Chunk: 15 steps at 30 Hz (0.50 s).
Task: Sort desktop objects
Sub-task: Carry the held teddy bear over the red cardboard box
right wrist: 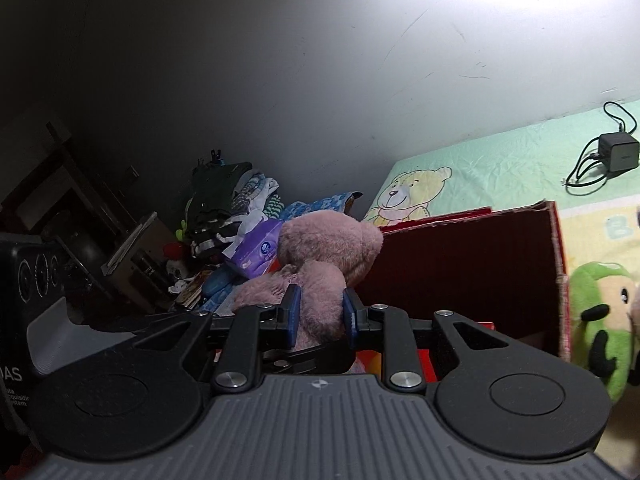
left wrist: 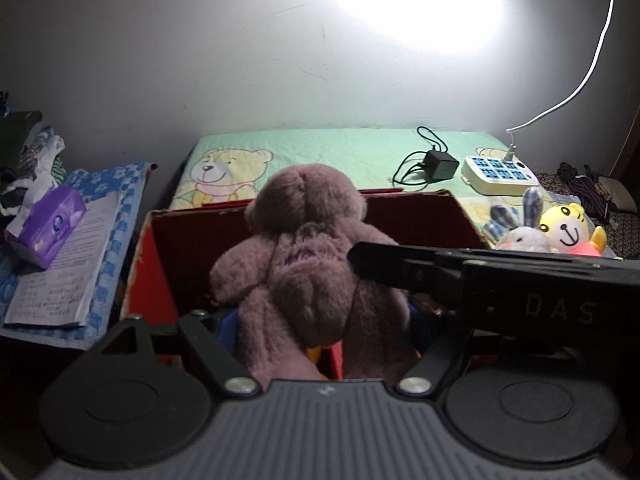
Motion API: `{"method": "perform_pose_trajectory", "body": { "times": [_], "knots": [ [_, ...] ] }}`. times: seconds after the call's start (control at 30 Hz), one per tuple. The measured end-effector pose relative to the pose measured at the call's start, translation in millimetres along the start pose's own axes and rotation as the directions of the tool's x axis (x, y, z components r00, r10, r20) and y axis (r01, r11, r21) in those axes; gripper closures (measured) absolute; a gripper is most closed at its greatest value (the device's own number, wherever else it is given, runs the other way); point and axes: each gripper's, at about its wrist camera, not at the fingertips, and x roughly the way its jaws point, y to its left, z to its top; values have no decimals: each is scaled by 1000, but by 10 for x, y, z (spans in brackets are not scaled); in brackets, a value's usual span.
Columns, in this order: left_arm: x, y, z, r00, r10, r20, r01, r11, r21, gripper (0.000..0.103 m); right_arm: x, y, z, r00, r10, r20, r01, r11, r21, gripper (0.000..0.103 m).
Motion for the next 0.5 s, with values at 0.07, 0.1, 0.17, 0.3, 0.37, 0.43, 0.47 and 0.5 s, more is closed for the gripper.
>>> {"method": "perform_pose_trajectory", "body": {
  "times": [0.07,0.1,0.17,0.3,0.37,0.43,0.47,0.5],
  "knots": [
    [44,139,-26,1000,11,-8,-11,1000,-6,24,117,48,-9,1000,2,-8,-2,1000,-7,78],
    [69,197,-40,1000,16,-13,-16,1000,-11,24,168,59,-17,1000,2,-12,-2,1000,-9,78],
    [125,296,-74,999,25,-25,-26,999,-21,24,277,78,-39,1000,2,-26,-2,1000,-14,78],
    [229,421,-123,998,43,-52,-44,999,-16,24,449,83,-75,998,-11,-54,10,1000,-24,78],
    [272,450,-147,997,47,-66,-48,999,-13,24,515,50,-91,997,-16,-74,15,1000,-16,78],
    [301,462,-162,996,56,-76,-56,998,-3,24,579,34,-97,996,-13,-91,13,1000,-4,78],
    [308,464,-172,995,62,-79,-62,998,3,24,601,29,-103,995,-12,-99,11,1000,-3,78],
    [314,467,-185,994,67,-83,-67,998,6,24,613,23,-110,994,-13,-107,13,1000,-5,78]
  ]
}}
